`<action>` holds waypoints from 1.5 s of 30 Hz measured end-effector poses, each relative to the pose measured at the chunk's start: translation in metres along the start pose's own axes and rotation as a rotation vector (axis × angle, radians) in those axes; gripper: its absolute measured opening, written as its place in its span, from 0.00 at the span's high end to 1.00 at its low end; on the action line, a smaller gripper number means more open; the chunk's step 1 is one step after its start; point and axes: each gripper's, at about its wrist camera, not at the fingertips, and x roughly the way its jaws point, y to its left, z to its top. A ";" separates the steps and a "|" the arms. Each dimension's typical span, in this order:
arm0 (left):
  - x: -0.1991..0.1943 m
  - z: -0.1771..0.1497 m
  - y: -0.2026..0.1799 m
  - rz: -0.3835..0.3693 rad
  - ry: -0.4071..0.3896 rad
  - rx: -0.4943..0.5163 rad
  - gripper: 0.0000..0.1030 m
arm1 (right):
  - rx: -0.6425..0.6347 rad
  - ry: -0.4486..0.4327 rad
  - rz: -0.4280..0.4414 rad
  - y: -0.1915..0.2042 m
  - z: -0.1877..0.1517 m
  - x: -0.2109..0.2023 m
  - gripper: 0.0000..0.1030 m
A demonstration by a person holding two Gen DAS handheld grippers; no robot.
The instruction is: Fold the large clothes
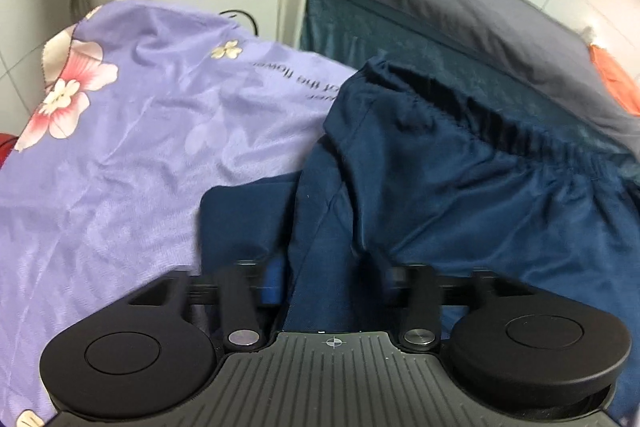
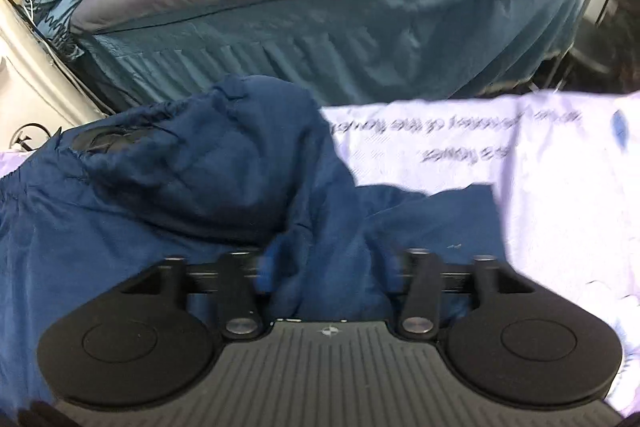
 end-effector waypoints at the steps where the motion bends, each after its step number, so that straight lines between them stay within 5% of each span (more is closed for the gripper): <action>1: -0.010 -0.001 0.002 -0.011 -0.024 -0.013 0.00 | 0.015 -0.045 0.010 -0.006 0.000 -0.013 0.25; 4: -0.051 -0.012 0.014 -0.029 -0.121 -0.070 0.00 | 0.093 -0.130 0.051 -0.033 -0.007 -0.049 0.08; 6: -0.075 -0.025 0.022 -0.061 -0.163 -0.110 0.00 | 0.155 -0.143 0.094 -0.052 -0.017 -0.069 0.07; 10: -0.088 -0.051 0.038 -0.108 -0.139 -0.160 0.00 | 0.263 -0.046 0.198 -0.091 -0.048 -0.073 0.04; 18: -0.035 -0.071 0.068 -0.229 -0.026 -0.382 0.00 | 0.577 0.113 0.438 -0.134 -0.098 -0.031 0.00; 24: 0.007 -0.041 0.042 -0.197 0.059 -0.322 0.00 | 0.721 0.177 0.571 -0.127 -0.101 0.001 0.00; 30: 0.014 -0.034 0.027 -0.145 0.121 -0.223 0.00 | 0.688 0.154 0.512 -0.110 -0.096 0.020 0.02; 34: -0.003 -0.036 0.023 -0.135 0.109 -0.211 0.00 | 0.563 0.133 0.408 -0.094 -0.092 0.004 0.29; 38: -0.027 -0.033 0.000 -0.100 0.082 -0.102 0.09 | 0.459 0.093 0.401 -0.080 -0.073 -0.032 0.52; 45: -0.061 -0.019 -0.031 -0.112 0.026 -0.035 0.26 | 0.210 -0.021 0.451 -0.045 -0.007 -0.109 0.61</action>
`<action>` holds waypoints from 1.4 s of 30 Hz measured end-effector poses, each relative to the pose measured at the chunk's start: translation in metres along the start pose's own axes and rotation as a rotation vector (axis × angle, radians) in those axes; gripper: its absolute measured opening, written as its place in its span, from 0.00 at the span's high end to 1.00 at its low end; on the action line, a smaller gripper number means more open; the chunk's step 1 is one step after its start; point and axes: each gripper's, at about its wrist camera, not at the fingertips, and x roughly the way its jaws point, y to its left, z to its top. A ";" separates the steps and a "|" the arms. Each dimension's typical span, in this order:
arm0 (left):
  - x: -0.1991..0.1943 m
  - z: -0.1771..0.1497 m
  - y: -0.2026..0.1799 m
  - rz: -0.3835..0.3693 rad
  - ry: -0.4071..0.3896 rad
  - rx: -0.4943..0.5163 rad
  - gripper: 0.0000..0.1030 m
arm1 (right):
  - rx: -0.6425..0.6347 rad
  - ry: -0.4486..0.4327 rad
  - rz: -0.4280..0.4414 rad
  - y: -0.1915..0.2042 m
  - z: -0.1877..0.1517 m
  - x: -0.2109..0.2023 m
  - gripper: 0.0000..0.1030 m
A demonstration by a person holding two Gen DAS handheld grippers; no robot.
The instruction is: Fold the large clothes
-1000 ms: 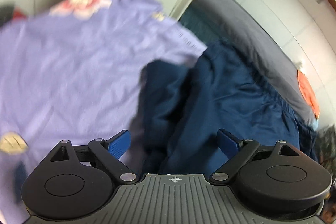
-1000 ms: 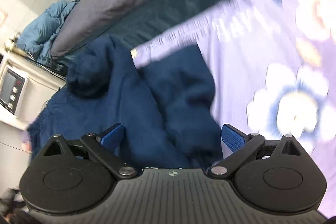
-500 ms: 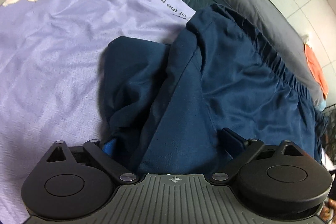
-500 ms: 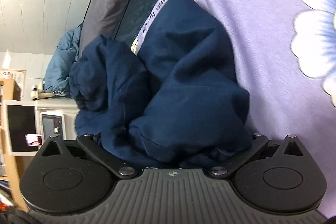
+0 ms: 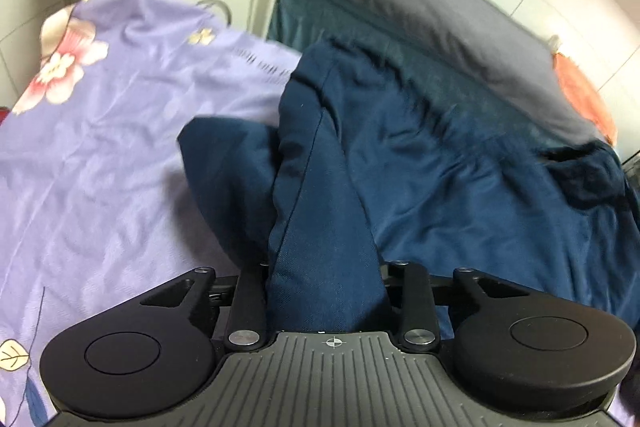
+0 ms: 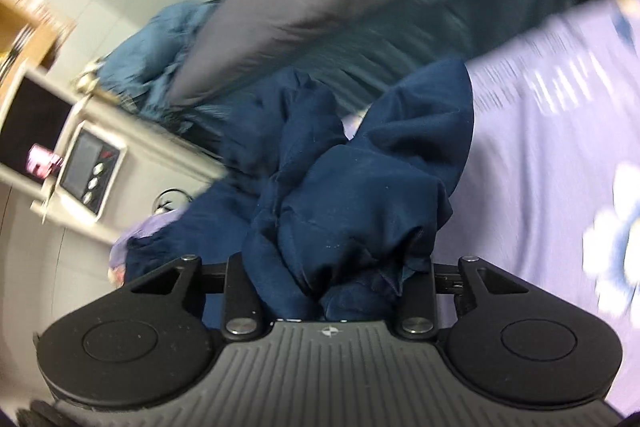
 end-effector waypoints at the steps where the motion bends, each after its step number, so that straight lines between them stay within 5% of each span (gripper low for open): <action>1: -0.006 0.002 -0.007 -0.014 -0.013 0.019 0.26 | -0.043 -0.010 0.004 0.013 0.009 -0.007 0.61; 6: -0.030 0.010 -0.066 -0.101 -0.079 0.106 0.27 | -0.197 -0.080 0.004 0.051 0.050 -0.061 0.63; 11: -0.048 0.013 -0.168 -0.225 -0.137 0.217 0.26 | -0.222 -0.194 -0.027 0.033 0.072 -0.149 0.63; 20: -0.060 -0.019 -0.428 -0.548 -0.182 0.390 0.25 | -0.195 -0.467 -0.215 -0.088 0.076 -0.408 0.64; 24: -0.060 -0.054 -0.556 -0.733 -0.158 0.470 0.25 | -0.113 -0.603 -0.332 -0.157 0.046 -0.537 0.63; 28: -0.019 -0.101 -0.642 -0.825 -0.059 0.512 0.26 | 0.054 -0.701 -0.421 -0.254 -0.007 -0.619 0.60; 32: 0.080 -0.161 -0.681 -0.702 0.138 0.514 0.25 | 0.389 -0.704 -0.490 -0.402 -0.073 -0.627 0.56; 34: 0.117 -0.179 -0.672 -0.608 0.175 0.475 0.18 | 0.562 -0.689 -0.531 -0.465 -0.107 -0.604 0.55; 36: 0.136 -0.180 -0.655 -0.596 0.208 0.408 0.05 | 0.735 -0.678 -0.514 -0.520 -0.145 -0.581 0.50; 38: 0.143 -0.173 -0.656 -0.604 0.206 0.418 0.05 | 0.776 -0.772 -0.439 -0.541 -0.172 -0.571 0.41; 42: 0.134 -0.180 -0.665 -0.576 0.205 0.479 0.00 | 0.777 -0.838 -0.438 -0.547 -0.182 -0.562 0.31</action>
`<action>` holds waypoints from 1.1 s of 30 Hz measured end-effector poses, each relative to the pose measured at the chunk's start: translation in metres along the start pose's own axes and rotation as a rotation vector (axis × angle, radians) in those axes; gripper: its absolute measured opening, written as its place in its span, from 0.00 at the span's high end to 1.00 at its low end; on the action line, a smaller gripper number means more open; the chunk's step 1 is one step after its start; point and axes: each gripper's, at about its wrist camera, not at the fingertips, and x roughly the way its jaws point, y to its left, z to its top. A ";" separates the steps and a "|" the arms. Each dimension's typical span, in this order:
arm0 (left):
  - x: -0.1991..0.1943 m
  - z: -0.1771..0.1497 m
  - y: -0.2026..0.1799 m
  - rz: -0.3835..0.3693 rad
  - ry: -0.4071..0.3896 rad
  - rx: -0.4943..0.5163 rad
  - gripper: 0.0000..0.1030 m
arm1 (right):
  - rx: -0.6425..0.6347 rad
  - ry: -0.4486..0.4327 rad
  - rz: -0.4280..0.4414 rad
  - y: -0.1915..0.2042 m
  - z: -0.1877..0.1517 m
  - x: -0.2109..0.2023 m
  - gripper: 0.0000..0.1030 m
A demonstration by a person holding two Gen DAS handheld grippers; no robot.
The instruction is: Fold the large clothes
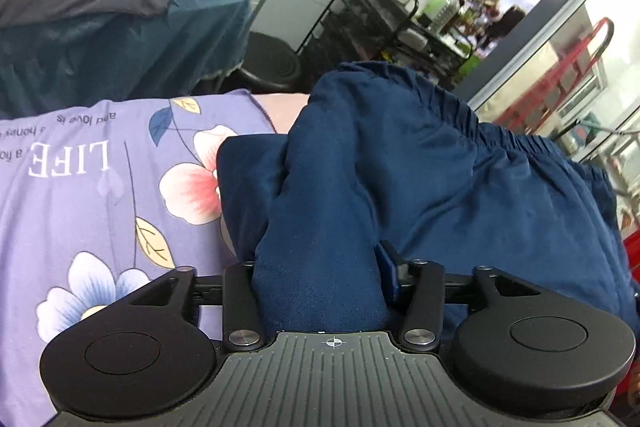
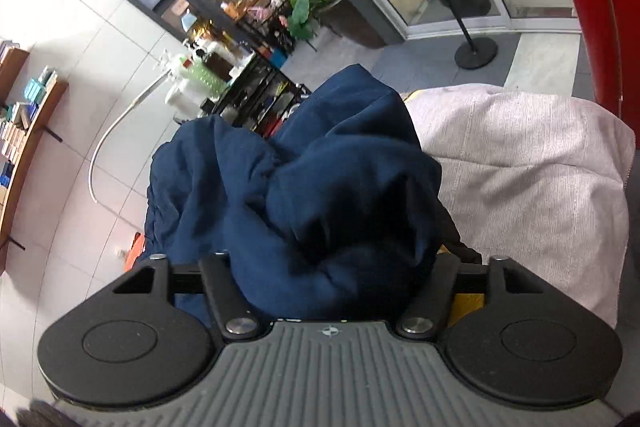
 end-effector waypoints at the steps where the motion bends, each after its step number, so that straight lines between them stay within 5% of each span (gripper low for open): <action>1: -0.004 0.003 -0.002 0.014 0.017 0.001 0.00 | 0.015 -0.002 -0.010 0.006 -0.004 0.002 0.26; 4: -0.022 0.004 -0.016 0.080 0.045 0.046 0.00 | 0.042 -0.009 -0.060 0.014 0.001 -0.013 0.21; 9: -0.075 -0.003 -0.059 0.219 -0.023 0.283 0.00 | -0.026 -0.074 -0.164 0.069 -0.010 -0.056 0.10; 15: -0.107 -0.012 -0.104 0.313 0.058 0.455 0.00 | -0.372 -0.137 -0.399 0.150 -0.035 -0.084 0.01; 20: -0.117 -0.027 -0.131 0.286 0.137 0.503 0.00 | -0.656 0.025 -0.382 0.212 -0.090 -0.081 0.00; 25: -0.112 -0.039 -0.155 0.262 0.201 0.518 0.00 | -0.803 0.181 -0.352 0.249 -0.144 -0.070 0.00; 33: -0.092 -0.063 -0.183 0.313 0.262 0.569 0.00 | -0.810 0.245 -0.410 0.265 -0.155 -0.050 0.00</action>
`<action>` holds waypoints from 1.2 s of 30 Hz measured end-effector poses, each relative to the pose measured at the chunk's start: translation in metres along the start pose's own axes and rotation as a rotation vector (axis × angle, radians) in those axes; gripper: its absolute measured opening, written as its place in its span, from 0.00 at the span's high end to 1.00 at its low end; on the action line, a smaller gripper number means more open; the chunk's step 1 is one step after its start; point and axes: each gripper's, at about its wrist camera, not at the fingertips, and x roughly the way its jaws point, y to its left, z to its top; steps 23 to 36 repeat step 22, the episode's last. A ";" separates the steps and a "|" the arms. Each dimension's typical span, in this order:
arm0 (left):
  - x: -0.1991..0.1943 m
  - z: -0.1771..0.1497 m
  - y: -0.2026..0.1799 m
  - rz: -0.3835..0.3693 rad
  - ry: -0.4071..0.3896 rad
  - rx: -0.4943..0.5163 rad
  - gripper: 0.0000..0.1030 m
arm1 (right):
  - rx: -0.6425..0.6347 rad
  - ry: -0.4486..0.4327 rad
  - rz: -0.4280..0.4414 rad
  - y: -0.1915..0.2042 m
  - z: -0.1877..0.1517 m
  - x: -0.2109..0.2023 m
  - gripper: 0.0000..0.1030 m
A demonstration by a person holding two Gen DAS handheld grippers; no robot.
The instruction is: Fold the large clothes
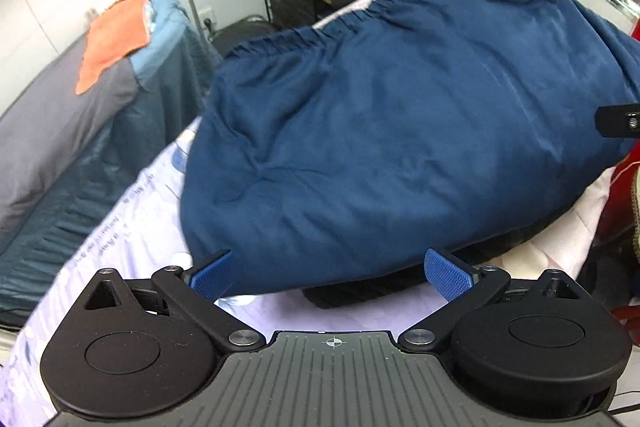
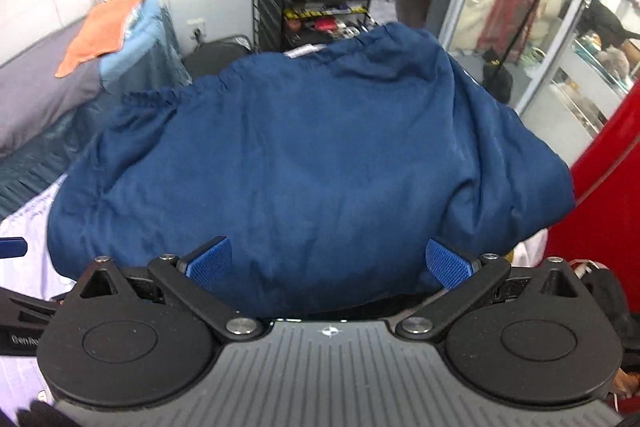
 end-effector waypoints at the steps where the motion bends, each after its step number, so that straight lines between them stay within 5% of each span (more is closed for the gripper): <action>1: 0.001 0.000 -0.002 -0.013 0.005 -0.005 0.00 | 0.001 0.004 0.000 0.002 0.000 0.002 0.00; 36: -0.002 0.001 -0.018 -0.031 -0.073 -0.023 0.00 | -0.052 0.017 0.013 0.011 -0.009 0.006 0.00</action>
